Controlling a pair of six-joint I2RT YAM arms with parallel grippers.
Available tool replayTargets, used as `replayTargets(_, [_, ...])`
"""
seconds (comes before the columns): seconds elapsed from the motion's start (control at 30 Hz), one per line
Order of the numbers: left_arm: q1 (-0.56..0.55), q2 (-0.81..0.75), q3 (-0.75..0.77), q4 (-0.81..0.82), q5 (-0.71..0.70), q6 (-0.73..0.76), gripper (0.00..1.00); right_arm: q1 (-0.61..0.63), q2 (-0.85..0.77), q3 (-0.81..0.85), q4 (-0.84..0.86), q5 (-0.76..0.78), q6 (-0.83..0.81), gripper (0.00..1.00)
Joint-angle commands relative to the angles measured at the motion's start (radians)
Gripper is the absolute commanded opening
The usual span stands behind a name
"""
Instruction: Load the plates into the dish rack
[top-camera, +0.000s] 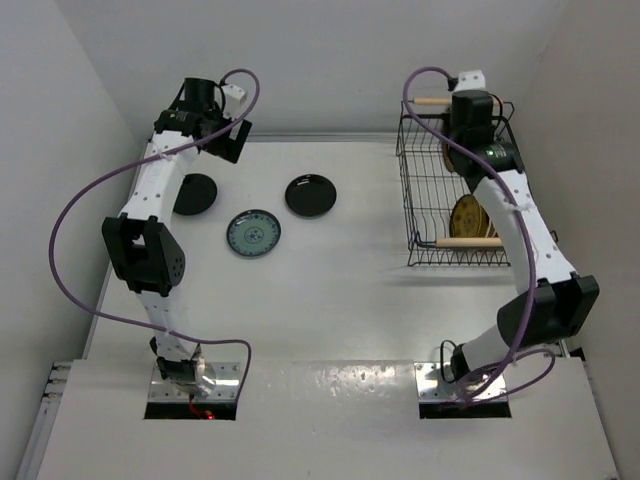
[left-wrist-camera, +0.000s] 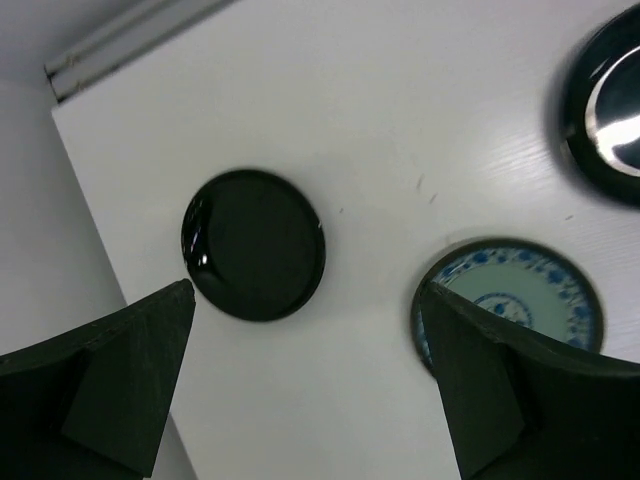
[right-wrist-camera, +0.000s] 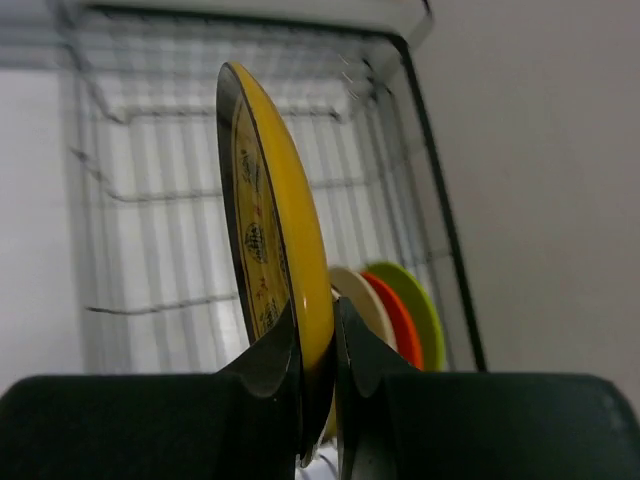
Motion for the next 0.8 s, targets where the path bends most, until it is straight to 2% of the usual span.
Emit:
replayTargets(0.0, [0.022, -0.032, -0.066, -0.001, -0.148, 0.016, 1.00, -0.058, 0.028, -0.128, -0.140, 0.204, -0.121, 0.00])
replayTargets(0.07, [0.022, -0.032, -0.089, -0.001, -0.132, 0.016, 1.00, -0.086, 0.005, -0.183, -0.115, 0.138, -0.104, 0.00])
replayTargets(0.1, [0.022, -0.032, -0.089, -0.001, -0.120, 0.016, 1.00, -0.084, -0.001, -0.269, -0.045, 0.134, -0.103, 0.00])
replayTargets(0.27, [0.022, -0.032, -0.111, -0.001, -0.111, 0.025, 1.00, -0.130, -0.004, -0.401, 0.081, 0.035, -0.089, 0.00])
replayTargets(0.4, [0.022, -0.032, -0.131, -0.001, -0.121, 0.034, 1.00, -0.141, 0.043, -0.426, 0.141, 0.062, -0.071, 0.00])
replayTargets(0.63, [0.022, -0.043, -0.149, -0.001, -0.131, 0.043, 1.00, -0.156, 0.120, -0.437, 0.141, 0.001, 0.015, 0.00])
replayTargets(0.77, [0.022, -0.043, -0.158, -0.001, -0.131, 0.043, 1.00, -0.153, 0.106, -0.423, 0.117, 0.007, 0.048, 0.00])
